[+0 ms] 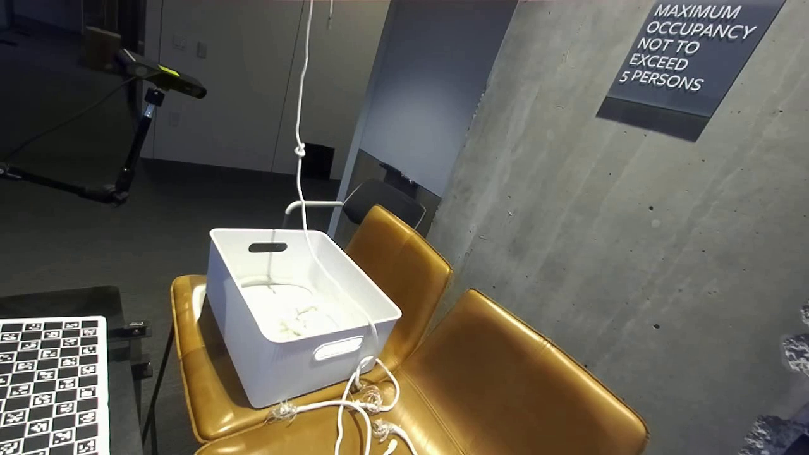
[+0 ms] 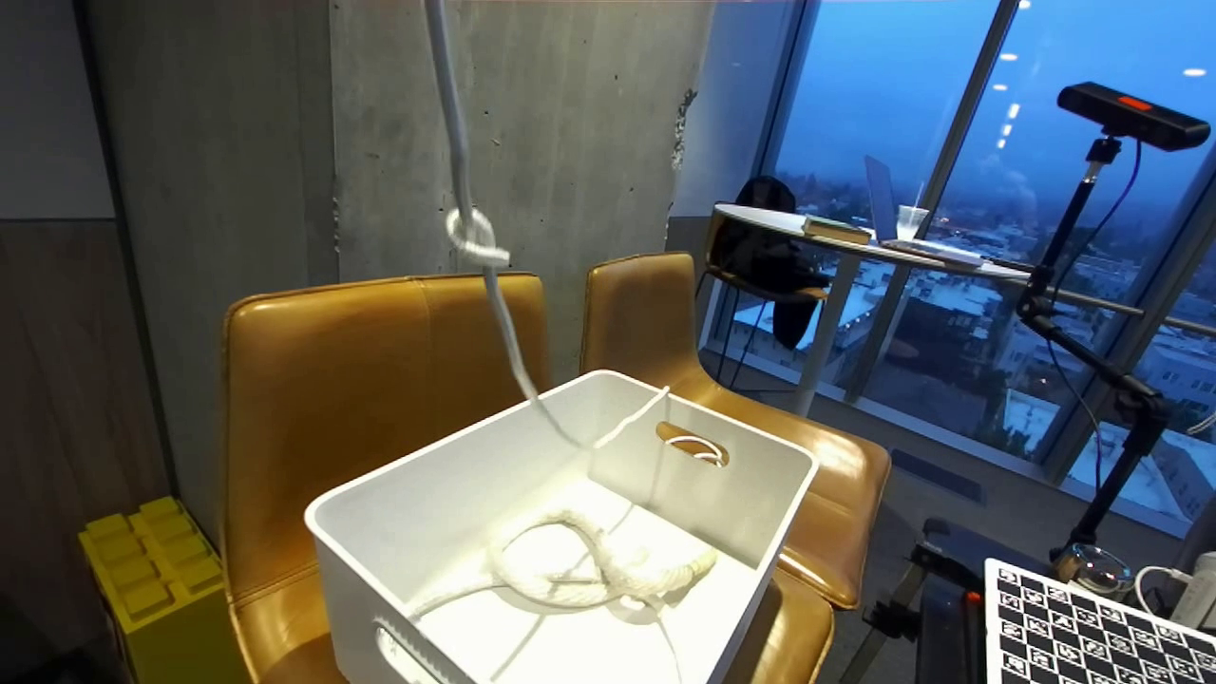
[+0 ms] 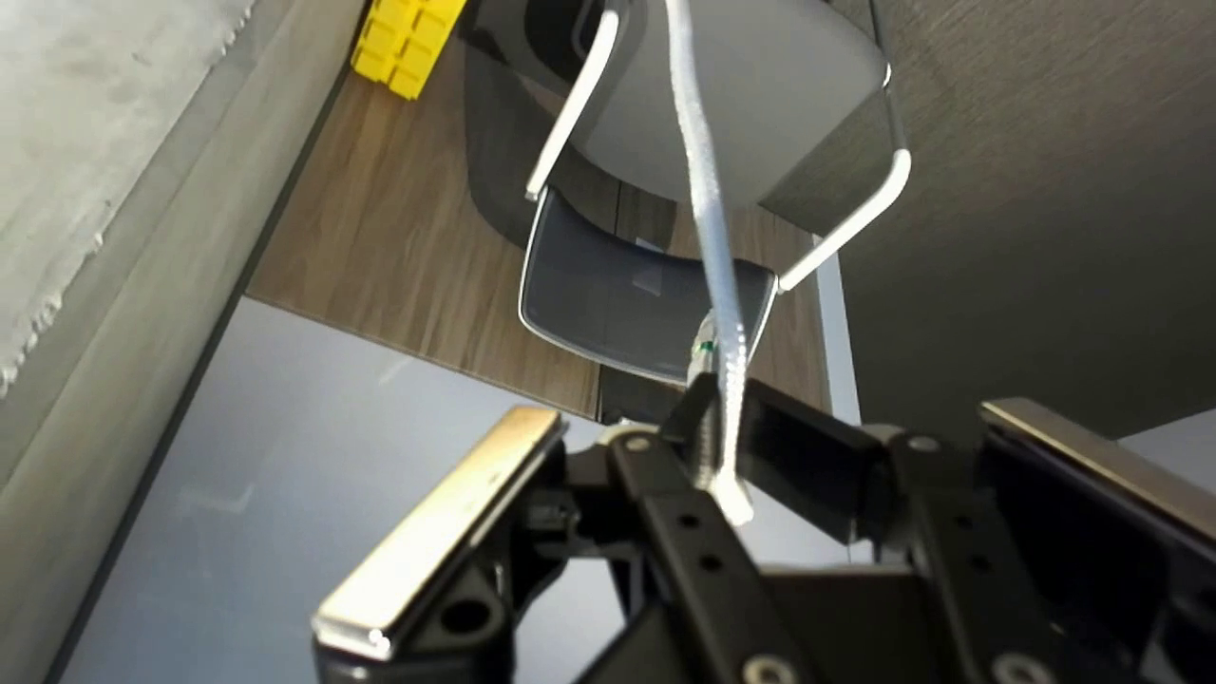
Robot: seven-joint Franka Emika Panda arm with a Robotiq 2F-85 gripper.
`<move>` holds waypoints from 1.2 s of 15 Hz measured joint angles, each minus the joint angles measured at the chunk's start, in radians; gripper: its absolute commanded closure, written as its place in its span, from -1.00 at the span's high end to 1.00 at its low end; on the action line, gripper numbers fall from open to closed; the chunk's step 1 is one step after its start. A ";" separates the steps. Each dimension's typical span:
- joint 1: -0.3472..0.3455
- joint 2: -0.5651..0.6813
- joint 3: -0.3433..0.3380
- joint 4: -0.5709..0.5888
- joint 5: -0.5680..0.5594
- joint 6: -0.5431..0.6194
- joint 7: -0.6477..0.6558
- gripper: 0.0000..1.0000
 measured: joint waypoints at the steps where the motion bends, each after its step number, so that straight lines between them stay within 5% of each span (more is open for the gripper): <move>1: -0.036 -0.003 -0.001 -0.046 0.033 0.014 -0.002 -0.95; 7: -0.191 -0.044 -0.001 -0.364 0.172 0.076 -0.045 -0.95; 12: -0.264 -0.098 -0.003 -0.646 0.210 0.187 -0.095 -0.95; 18: -0.304 -0.179 -0.081 -0.997 0.248 0.370 -0.196 -0.88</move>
